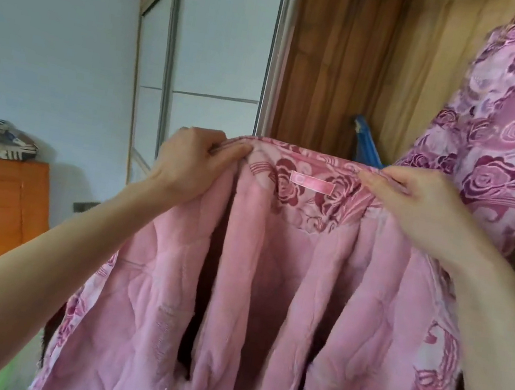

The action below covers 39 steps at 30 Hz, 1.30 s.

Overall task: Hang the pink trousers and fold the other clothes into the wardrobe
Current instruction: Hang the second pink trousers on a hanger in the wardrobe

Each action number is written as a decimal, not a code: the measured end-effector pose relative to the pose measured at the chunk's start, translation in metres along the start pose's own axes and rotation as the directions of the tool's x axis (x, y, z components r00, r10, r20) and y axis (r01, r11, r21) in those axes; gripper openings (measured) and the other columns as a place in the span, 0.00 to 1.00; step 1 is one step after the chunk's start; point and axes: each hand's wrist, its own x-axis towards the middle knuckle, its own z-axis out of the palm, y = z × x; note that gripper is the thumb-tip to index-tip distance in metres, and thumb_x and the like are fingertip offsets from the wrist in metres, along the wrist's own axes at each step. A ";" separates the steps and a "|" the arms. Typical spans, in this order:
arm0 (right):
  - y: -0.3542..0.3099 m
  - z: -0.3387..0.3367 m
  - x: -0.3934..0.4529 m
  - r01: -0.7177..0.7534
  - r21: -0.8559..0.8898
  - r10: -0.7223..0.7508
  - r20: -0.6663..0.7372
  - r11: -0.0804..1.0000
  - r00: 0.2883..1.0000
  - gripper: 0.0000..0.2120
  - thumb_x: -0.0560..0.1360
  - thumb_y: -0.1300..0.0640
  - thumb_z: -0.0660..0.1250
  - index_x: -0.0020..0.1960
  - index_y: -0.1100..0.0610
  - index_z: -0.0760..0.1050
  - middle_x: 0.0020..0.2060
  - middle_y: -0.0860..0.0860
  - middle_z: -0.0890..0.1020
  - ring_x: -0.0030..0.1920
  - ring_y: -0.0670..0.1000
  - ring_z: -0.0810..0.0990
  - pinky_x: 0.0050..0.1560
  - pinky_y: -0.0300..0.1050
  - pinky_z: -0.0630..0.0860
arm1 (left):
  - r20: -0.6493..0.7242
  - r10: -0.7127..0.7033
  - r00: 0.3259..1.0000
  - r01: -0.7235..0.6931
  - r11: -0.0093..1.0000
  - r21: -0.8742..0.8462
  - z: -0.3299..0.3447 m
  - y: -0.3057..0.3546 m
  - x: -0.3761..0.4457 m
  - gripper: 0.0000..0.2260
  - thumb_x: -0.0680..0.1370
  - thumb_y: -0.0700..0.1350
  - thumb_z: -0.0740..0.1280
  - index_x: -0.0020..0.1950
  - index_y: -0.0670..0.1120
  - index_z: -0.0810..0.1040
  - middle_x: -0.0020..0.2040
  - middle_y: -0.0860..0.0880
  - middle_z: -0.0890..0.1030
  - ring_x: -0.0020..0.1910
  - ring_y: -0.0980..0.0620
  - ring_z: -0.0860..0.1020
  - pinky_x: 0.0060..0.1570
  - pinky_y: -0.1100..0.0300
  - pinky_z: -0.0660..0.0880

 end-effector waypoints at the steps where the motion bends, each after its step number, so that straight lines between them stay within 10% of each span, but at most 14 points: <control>1: 0.003 -0.002 0.007 -0.009 0.003 0.009 0.000 1.000 1.000 0.30 0.82 0.44 0.67 0.37 0.70 0.67 0.32 0.52 0.62 0.34 0.46 0.62 0.35 0.48 0.59 | 0.004 0.018 1.000 -0.018 1.000 -0.025 0.007 -0.003 0.009 0.29 0.81 0.64 0.67 0.29 0.46 0.65 0.24 0.51 0.67 0.26 0.51 0.65 0.29 0.54 0.59; 24: -0.002 -0.084 0.048 -0.032 -0.204 -0.001 -0.159 0.978 0.987 0.29 0.82 0.47 0.68 0.34 0.68 0.63 0.31 0.50 0.59 0.32 0.45 0.59 0.33 0.45 0.56 | -0.136 0.220 0.966 -0.241 0.955 -0.170 0.067 0.045 0.112 0.24 0.82 0.66 0.63 0.39 0.46 0.76 0.32 0.50 0.78 0.34 0.47 0.77 0.35 0.48 0.74; 39: -0.055 -0.093 0.040 -0.303 -0.645 0.062 -0.369 0.701 0.928 0.31 0.82 0.38 0.62 0.37 0.65 0.67 0.29 0.55 0.62 0.33 0.51 0.62 0.36 0.55 0.64 | -0.092 0.388 0.917 -0.363 0.713 -0.600 0.124 0.054 0.164 0.22 0.81 0.63 0.67 0.35 0.48 0.76 0.31 0.51 0.77 0.34 0.51 0.75 0.35 0.51 0.69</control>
